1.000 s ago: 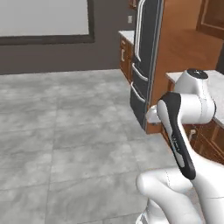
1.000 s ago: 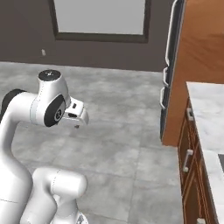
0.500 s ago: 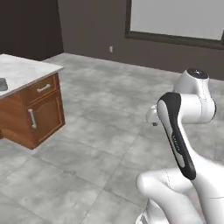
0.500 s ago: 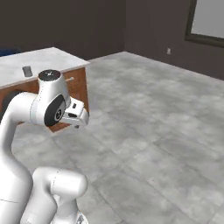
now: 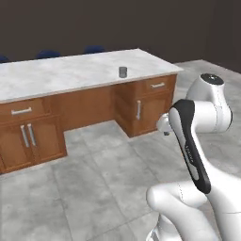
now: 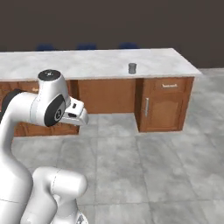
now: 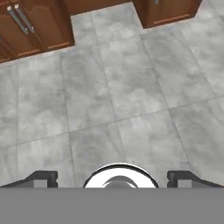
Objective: Pick the jar and glass cup and place them in the sink. Then turn on the water.
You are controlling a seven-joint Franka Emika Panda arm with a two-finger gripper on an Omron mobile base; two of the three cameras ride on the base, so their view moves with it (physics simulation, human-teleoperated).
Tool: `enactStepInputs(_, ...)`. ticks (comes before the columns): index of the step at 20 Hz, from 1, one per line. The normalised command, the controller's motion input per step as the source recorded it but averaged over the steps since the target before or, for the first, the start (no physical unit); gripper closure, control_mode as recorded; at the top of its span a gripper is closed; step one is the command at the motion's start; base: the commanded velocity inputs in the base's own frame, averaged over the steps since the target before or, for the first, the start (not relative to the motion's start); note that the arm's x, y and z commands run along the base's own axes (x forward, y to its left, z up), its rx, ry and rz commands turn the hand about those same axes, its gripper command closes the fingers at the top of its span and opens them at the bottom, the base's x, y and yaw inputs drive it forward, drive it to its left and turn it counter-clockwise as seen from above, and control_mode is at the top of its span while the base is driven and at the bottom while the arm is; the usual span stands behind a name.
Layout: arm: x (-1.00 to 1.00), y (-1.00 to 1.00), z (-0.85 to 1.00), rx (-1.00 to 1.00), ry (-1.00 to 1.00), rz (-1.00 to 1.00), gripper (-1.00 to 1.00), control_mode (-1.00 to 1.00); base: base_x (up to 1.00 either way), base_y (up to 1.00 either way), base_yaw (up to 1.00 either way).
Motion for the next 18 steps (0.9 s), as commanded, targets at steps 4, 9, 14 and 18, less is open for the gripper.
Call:
enactStepInputs(4,0.0,0.0,0.0,0.0,0.0,0.0,-1.0,1.0,0.01,0.01,0.75)
enactStepInputs(9,0.0,0.0,0.0,0.0,0.0,0.0,-1.0,1.0,0.25,-0.36,0.18)
enactStepInputs(14,0.0,0.0,0.0,0.0,0.0,0.0,-1.0,1.0,0.37,-0.8,0.01)
enactStepInputs(18,0.0,0.0,0.0,0.0,0.0,0.0,-1.0,1.0,0.53,-0.88,0.01)
